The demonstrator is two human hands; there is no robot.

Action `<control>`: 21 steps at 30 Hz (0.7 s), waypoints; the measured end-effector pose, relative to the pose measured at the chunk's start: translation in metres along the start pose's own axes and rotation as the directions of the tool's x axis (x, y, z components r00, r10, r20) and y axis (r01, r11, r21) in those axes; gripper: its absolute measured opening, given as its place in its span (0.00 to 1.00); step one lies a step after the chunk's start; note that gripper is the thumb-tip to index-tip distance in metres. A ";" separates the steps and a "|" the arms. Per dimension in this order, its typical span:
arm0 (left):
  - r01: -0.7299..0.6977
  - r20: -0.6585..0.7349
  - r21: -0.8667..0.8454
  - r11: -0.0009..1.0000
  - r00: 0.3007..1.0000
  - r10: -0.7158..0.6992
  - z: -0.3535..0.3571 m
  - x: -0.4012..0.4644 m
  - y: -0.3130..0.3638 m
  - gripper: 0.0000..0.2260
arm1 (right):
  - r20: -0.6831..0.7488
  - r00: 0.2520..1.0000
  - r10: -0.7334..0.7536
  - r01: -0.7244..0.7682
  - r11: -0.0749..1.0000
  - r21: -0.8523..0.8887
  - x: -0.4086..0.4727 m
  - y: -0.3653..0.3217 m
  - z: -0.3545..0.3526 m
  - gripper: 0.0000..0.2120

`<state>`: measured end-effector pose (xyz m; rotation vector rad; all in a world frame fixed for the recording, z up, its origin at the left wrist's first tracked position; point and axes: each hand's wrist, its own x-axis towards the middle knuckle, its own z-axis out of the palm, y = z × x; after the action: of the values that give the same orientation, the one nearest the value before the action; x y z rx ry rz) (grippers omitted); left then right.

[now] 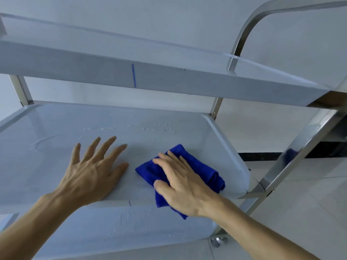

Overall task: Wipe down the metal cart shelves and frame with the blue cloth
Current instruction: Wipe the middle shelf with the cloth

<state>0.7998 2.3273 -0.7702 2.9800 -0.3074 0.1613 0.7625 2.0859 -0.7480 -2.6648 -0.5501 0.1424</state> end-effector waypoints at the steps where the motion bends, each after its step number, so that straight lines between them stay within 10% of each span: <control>1: 0.008 0.052 0.004 1.000 0.999 -0.008 0.002 0.001 -0.002 0.43 | -0.008 1.000 -0.025 0.025 0.998 -0.061 -0.005 0.000 0.003 0.27; 7: 0.005 0.183 0.066 0.998 0.983 -0.017 0.002 -0.007 -0.004 0.41 | -0.025 0.995 0.094 -0.097 0.944 -0.316 0.006 0.057 -0.022 0.39; 15: -0.003 0.183 0.105 0.994 0.983 -0.016 0.009 -0.004 0.012 0.36 | -0.261 0.828 0.495 -0.551 0.805 -0.219 0.087 0.145 -0.056 0.26; 21: 0.003 0.184 0.115 0.993 0.983 -0.024 0.013 -0.002 0.014 0.36 | -0.161 0.950 0.266 -0.302 0.914 -0.270 0.120 0.071 -0.019 0.26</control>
<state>0.7964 2.3118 -0.7812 3.1162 -0.3086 -0.1040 0.9016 2.0671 -0.7621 -3.0064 -0.1466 -0.0216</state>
